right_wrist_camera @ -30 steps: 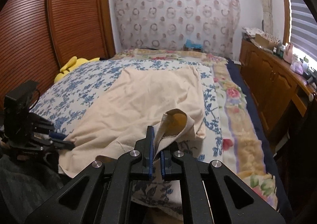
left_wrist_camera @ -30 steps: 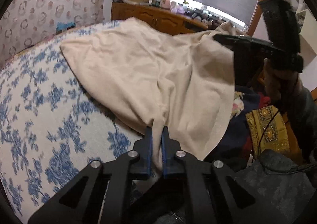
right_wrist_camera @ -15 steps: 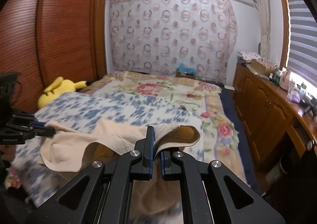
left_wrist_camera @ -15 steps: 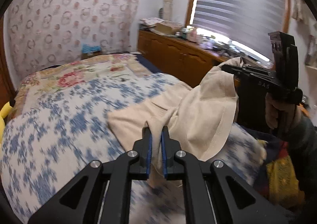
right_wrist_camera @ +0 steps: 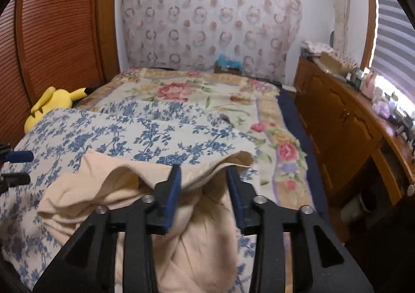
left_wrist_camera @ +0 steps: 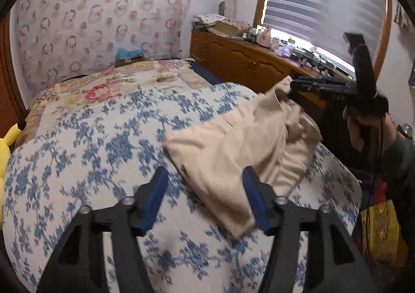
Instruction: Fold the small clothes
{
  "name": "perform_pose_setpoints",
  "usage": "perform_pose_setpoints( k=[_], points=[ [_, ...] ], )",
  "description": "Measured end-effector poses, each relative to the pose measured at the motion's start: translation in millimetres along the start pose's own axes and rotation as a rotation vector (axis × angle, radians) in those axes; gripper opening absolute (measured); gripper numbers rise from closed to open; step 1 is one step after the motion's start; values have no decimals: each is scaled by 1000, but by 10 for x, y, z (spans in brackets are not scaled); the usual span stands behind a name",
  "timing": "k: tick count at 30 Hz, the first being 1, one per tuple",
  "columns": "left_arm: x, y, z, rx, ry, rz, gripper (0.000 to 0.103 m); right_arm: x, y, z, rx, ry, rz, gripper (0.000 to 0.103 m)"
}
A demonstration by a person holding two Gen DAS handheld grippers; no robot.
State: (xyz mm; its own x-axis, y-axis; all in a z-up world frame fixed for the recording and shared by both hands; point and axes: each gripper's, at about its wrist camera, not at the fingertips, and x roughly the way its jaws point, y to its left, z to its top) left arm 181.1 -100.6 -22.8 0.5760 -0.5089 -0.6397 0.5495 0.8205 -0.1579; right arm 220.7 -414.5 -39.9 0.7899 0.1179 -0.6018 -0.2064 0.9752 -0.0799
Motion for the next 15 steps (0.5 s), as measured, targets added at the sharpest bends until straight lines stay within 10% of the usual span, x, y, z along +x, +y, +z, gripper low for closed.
perform_pose_setpoints(
  k=[15],
  points=[
    [470,-380,-191,148,144,21,60,104,462,-495,-225,137,85,47]
  ],
)
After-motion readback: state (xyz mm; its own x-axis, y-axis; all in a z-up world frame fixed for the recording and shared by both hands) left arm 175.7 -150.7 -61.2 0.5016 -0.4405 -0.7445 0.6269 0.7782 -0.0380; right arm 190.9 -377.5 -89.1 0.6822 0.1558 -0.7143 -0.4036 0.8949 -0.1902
